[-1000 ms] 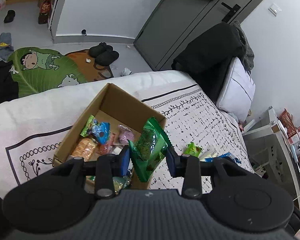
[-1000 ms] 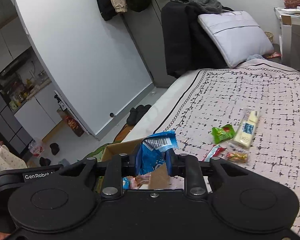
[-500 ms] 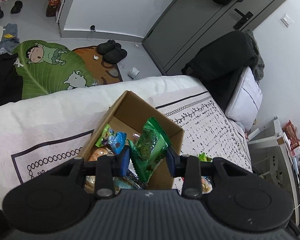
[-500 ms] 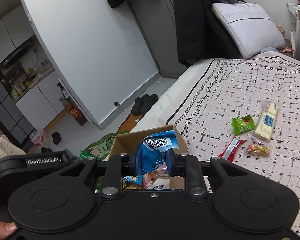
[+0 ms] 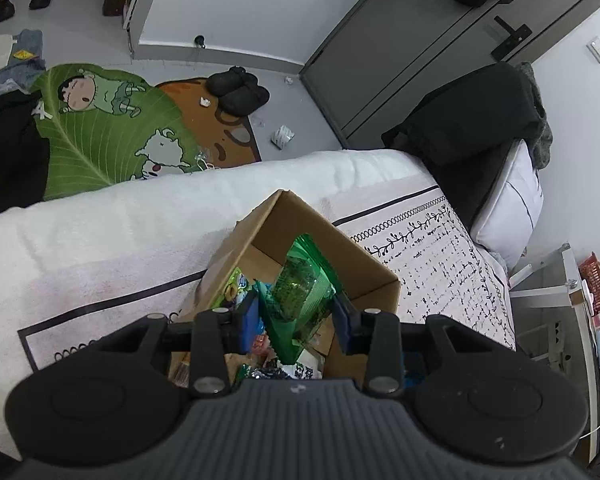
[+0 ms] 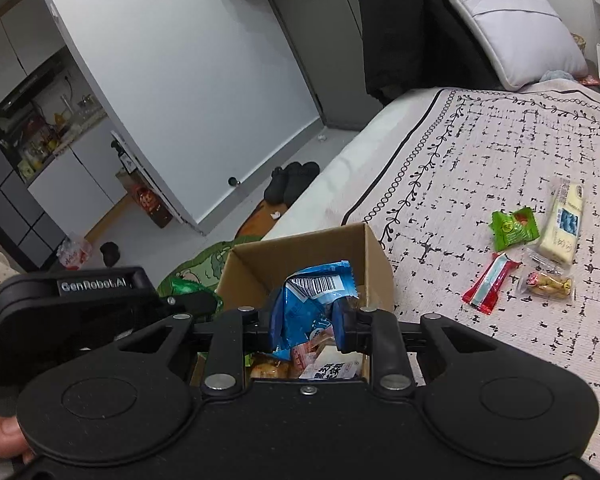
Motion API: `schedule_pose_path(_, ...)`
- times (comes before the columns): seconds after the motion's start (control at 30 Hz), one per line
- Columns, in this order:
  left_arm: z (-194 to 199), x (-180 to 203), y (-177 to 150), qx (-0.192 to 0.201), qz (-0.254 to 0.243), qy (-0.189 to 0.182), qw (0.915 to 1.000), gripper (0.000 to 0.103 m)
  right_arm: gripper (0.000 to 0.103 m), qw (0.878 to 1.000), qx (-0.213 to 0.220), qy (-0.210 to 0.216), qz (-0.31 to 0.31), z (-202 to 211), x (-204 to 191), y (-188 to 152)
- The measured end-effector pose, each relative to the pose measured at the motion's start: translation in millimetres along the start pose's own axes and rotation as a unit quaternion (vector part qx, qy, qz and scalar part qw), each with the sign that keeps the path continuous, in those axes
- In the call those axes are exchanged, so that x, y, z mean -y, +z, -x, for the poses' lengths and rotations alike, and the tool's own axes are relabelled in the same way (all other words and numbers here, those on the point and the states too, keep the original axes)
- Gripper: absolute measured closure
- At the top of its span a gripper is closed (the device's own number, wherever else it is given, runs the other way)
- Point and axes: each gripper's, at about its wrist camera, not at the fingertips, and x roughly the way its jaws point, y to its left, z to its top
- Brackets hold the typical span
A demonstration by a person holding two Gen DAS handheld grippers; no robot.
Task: Organize snacks
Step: 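Open the left tool into the box while the right tool releases the blue wrapper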
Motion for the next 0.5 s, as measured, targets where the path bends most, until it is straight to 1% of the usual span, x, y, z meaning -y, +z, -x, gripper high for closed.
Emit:
schedule_pose_path(0.13,-6.0,-3.6,2.3,-0.004,0.015,-0.003,0.9999,0.060,0.078,1.000,-0.008,0.000,-0.001,-4.7,-0.2,0.1)
schedule_pose_path(0.23,-8.7,-5.3,2.5,-0.009,0.018,-0.003,0.9998,0.057,0.074,1.000,-0.016,-0.002,0.000,-7.9,-1.1,-0.7)
schedule_pose_path(0.37,-7.3,-5.0,2.6,-0.008,0.017,0.004,0.9998,0.053,0.072,1.000,-0.019,-0.002,-0.008,-7.5,1.7,-1.0)
schedule_pose_path(0.47,-4.9,-3.7,1.5,-0.009,0.014,0.010,0.9998,0.053,0.066,1.000,-0.016,-0.002,-0.013,-2.8,5.2,-0.5)
schedule_pose_path(0.5,-3.9,-3.2,0.8,-0.010,0.013,0.012,0.9998,0.052,0.062,1.000,-0.013,-0.003,-0.014,-0.2,6.5,-0.1)
